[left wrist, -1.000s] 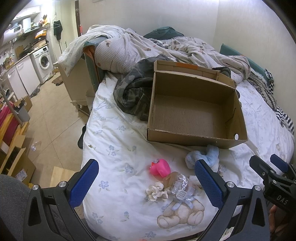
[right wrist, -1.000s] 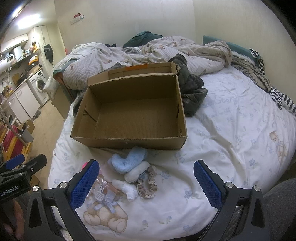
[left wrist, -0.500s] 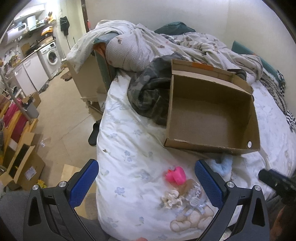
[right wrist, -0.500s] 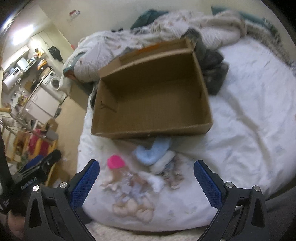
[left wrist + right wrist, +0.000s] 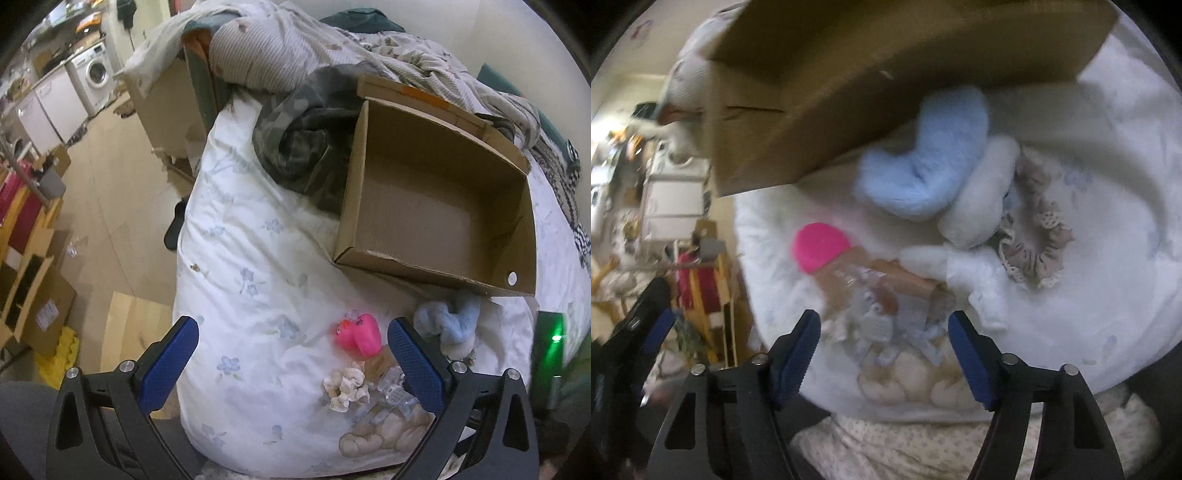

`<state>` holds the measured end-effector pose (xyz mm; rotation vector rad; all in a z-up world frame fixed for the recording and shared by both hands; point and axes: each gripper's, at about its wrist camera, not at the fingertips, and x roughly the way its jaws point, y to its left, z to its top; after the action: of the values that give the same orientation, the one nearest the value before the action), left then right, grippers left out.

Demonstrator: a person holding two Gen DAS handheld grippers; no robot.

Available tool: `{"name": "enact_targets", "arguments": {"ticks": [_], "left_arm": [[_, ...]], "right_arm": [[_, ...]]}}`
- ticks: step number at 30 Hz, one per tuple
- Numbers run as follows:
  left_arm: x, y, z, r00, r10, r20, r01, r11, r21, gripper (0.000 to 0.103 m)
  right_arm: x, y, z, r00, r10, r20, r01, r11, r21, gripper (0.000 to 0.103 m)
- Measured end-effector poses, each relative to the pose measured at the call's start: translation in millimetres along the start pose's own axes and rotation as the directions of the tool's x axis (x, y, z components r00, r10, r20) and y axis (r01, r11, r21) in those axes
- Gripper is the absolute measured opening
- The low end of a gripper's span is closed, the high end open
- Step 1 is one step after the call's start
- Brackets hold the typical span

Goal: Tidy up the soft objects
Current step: 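Grasp the clear plastic bag with the right tool while the left tool grasps the white scrunchie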

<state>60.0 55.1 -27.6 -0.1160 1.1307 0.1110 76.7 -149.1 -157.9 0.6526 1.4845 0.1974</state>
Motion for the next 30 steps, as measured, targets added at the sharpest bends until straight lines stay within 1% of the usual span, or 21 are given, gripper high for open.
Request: {"name": "enact_targets", "arguments": {"ticks": [2, 3, 5, 8, 10, 11, 12, 13, 15, 18, 19, 20, 21, 22, 23, 27, 29, 30], "left_arm": [[2.8, -0.2, -1.3, 1.000, -0.004, -0.006, 0.004, 1.000, 0.002, 0.102], [3.9, 0.4, -1.0, 1.000, -0.005, -0.008, 0.005, 1.000, 0.002, 0.102], [6.5, 1.6, -1.4, 1.000, -0.010, -0.015, 0.010, 1.000, -0.005, 0.102], [12.1, 2.7, -1.1, 0.999, -0.016, -0.038, 0.016, 1.000, -0.018, 0.102], [15.1, 2.1, -1.3, 0.998, -0.021, -0.051, 0.020, 1.000, -0.023, 0.102], [17.0, 1.1, -2.0, 0.998, -0.021, -0.059, 0.020, 1.000, -0.022, 0.102], [17.6, 1.2, -2.4, 0.998, -0.021, -0.065, 0.020, 1.000, -0.020, 0.102], [19.1, 0.6, -3.4, 0.997, -0.020, -0.072, 0.019, 1.000, -0.016, 0.102], [23.3, 0.5, -6.2, 0.995, -0.021, -0.095, 0.020, 1.000, -0.009, 0.102], [32.5, 4.3, -11.2, 0.989, -0.027, -0.143, 0.025, 1.000, -0.017, 0.102], [36.1, 6.4, -12.8, 0.986, -0.038, -0.161, 0.033, 0.999, -0.030, 0.101], [39.9, 8.2, -14.8, 0.982, -0.048, -0.180, 0.041, 0.998, -0.044, 0.098], [43.7, 9.4, -16.2, 0.978, -0.058, -0.200, 0.049, 0.997, -0.054, 0.091], [47.7, 9.8, -18.2, 0.974, -0.066, -0.218, 0.054, 0.997, -0.060, 0.083], [52.3, 8.9, -20.3, 0.968, -0.077, -0.239, 0.064, 0.996, -0.065, 0.080], [61.8, -1.3, -27.3, 0.953, -0.100, -0.285, 0.090, 0.995, -0.047, 0.077], [67.6, -7.7, -31.4, 0.945, -0.107, -0.308, 0.103, 0.994, -0.031, 0.072], [70.7, -10.2, -33.5, 0.941, -0.110, -0.320, 0.107, 0.994, -0.025, 0.068]], "right_arm": [[9.7, 1.3, 0.4, 1.000, -0.024, 0.006, 0.023, 1.000, 0.021, 0.075], [13.4, 2.5, -0.8, 0.999, -0.045, 0.009, 0.045, 0.999, 0.016, 0.068], [17.3, 6.2, -1.1, 0.997, -0.077, 0.009, 0.077, 0.997, -0.002, 0.062], [24.8, 7.3, -1.7, 0.996, -0.093, 0.010, 0.093, 0.995, -0.026, 0.062], [26.5, 9.9, -2.5, 0.994, -0.108, 0.017, 0.108, 0.993, -0.048, 0.052], [28.6, 12.2, -3.9, 0.993, -0.112, 0.023, 0.113, 0.992, -0.061, 0.045], [29.4, 13.6, -4.7, 0.993, -0.111, 0.027, 0.112, 0.991, -0.075, 0.037], [31.5, 13.2, -5.4, 0.994, -0.104, 0.034, 0.107, 0.991, -0.083, 0.036], [25.4, 11.7, -11.1, 0.996, -0.085, 0.037, 0.088, 0.992, -0.095, 0.023], [7.7, 13.8, -15.7, 0.999, -0.041, 0.032, 0.044, 0.992, -0.116, 0.018], [0.5, 14.6, -16.6, 0.999, -0.031, 0.032, 0.034, 0.991, -0.130, 0.017], [-6.5, 15.3, -17.2, 0.999, -0.019, 0.033, 0.024, 0.990, -0.141, 0.009], [-13.2, 16.1, -17.7, 1.000, -0.002, 0.030, 0.007, 0.989, -0.147, 0.006], [-20.5, 16.6, -17.3, 0.999, 0.014, 0.030, -0.009, 0.988, -0.152, 0.006], [-28.6, 17.4, -16.8, 0.999, 0.029, 0.041, -0.022, 0.987, -0.159, 0.006], [-53.1, 17.4, -11.0, 0.994, 0.057, 0.093, -0.037, 0.977, -0.208, 0.006], [-55.9, 13.3, -6.1, 0.991, 0.082, 0.103, -0.059, 0.977, -0.203, 0.006], [-56.9, 10.6, -4.2, 0.989, 0.098, 0.109, -0.075, 0.978, -0.197, 0.006]]}}
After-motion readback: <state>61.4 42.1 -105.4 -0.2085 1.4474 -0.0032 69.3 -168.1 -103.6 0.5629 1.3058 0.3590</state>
